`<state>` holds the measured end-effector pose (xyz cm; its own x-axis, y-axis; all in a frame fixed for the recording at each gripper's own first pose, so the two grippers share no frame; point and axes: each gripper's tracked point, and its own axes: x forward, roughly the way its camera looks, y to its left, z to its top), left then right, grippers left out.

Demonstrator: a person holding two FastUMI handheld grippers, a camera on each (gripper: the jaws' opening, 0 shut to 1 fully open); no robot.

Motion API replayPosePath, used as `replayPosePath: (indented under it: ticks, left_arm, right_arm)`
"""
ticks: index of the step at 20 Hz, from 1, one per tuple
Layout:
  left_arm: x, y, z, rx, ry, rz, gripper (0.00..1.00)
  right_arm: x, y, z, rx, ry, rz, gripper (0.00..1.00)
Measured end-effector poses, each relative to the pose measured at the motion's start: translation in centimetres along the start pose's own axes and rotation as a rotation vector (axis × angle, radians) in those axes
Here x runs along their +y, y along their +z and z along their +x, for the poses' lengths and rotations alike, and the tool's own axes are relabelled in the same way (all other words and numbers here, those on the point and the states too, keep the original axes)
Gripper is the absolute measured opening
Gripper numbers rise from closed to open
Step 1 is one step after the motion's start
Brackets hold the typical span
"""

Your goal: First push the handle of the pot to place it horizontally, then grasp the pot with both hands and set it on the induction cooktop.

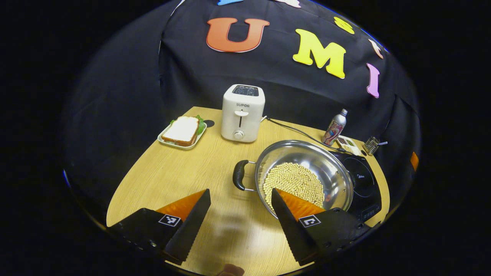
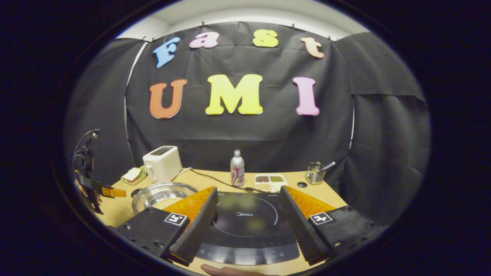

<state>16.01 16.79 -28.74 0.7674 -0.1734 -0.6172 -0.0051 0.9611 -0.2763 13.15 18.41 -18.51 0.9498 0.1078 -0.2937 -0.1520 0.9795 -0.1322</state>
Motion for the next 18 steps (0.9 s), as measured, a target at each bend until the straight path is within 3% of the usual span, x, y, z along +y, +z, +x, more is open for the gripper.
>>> replayPosePath:
  ticks: [5,11,15,16,17,18]
  left_arm:
    - [-1.8,1.7,0.3,-0.035,-0.045,0.018,0.96]
    - [-3.0,1.0,3.6,0.018,-0.09,0.059,0.95]
    - [-2.0,0.2,6.9,0.062,-0.076,0.058,0.95]
    - [-1.3,0.0,8.1,0.066,-0.056,0.063,0.82]
    - [-0.6,0.3,9.0,0.063,-0.032,0.066,0.94]
    - [-0.2,0.3,9.8,0.054,-0.023,0.065,0.94]
  right_arm:
    - [3.3,-2.2,4.2,0.063,0.031,-0.014,0.96]
    - [7.3,-7.5,9.7,0.237,0.07,0.032,1.0]
    - [9.8,-10.4,12.3,0.312,0.117,0.088,0.96]
    - [10.1,-11.3,12.7,0.34,0.119,0.084,1.0]
    - [10.3,-12.1,13.3,0.366,0.122,0.083,1.0]
    - [10.4,-13.1,13.7,0.398,0.121,0.079,1.0]
